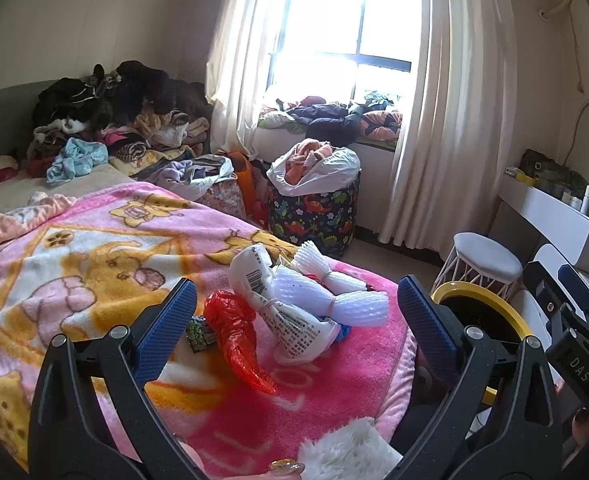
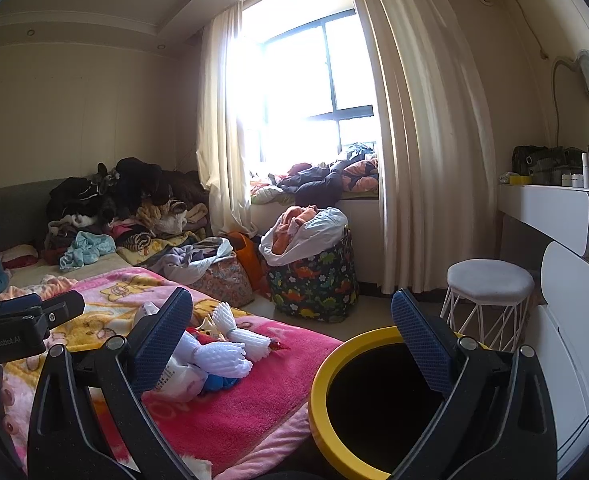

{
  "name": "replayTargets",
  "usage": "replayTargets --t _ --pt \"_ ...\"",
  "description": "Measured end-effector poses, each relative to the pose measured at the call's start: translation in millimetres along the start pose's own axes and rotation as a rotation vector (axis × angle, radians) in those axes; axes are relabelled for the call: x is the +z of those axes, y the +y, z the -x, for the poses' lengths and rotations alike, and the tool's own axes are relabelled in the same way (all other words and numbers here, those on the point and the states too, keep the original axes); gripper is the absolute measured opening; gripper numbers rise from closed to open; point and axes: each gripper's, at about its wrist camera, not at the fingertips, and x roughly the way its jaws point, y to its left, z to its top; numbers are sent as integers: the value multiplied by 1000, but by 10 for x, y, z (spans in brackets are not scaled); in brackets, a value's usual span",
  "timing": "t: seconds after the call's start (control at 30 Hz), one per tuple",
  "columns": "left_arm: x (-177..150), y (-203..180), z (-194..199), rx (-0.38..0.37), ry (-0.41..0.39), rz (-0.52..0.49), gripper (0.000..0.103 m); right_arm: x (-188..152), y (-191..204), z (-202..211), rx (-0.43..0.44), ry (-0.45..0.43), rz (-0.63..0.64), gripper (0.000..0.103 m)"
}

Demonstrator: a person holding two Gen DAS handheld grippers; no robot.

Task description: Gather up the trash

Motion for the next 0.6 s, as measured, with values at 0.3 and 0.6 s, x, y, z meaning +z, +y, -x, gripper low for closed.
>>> replayTargets --t 0.3,0.6 --pt "-21 17 13 -2 -4 1 92 63 59 10 10 2 3 97" --pt "-20 8 18 -1 -4 1 92 53 48 10 11 4 2 97"
